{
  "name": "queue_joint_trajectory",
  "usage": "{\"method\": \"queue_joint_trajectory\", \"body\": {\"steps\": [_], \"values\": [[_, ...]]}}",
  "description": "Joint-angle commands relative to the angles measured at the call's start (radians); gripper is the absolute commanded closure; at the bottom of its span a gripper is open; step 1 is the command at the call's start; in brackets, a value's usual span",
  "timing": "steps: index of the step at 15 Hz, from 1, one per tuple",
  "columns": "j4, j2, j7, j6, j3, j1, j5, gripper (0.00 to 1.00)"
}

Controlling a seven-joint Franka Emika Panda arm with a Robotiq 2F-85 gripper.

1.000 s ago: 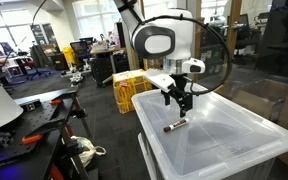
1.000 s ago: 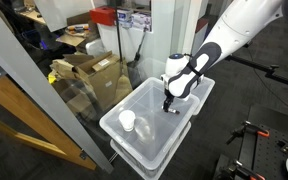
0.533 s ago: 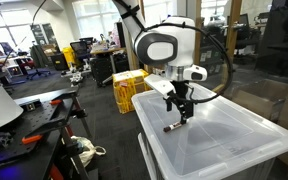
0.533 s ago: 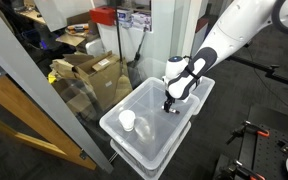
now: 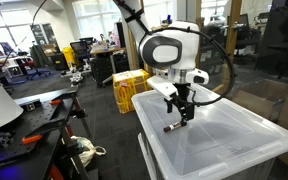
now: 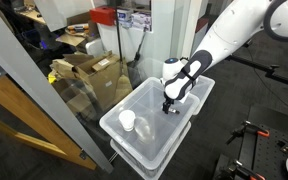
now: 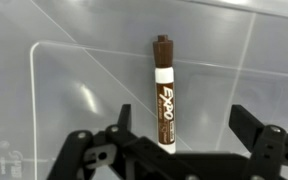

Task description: Put the marker in the cup

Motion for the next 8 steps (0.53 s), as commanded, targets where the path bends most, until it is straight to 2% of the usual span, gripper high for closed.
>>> {"method": "queue_joint_trajectory", "body": {"steps": [1, 3, 5, 7, 8], "values": [[0.053, 0.027, 0.03, -0.055, -0.017, 0.023, 0.012, 0.0], [0.067, 0.038, 0.03, -0.066, -0.017, 0.022, 0.013, 0.0], [0.078, 0.045, 0.032, -0.076, -0.018, 0.022, 0.014, 0.16], [0.088, 0.051, 0.033, -0.085, -0.018, 0.023, 0.014, 0.44], [0.091, 0.053, 0.034, -0.087, -0.018, 0.022, 0.015, 0.51]]}}
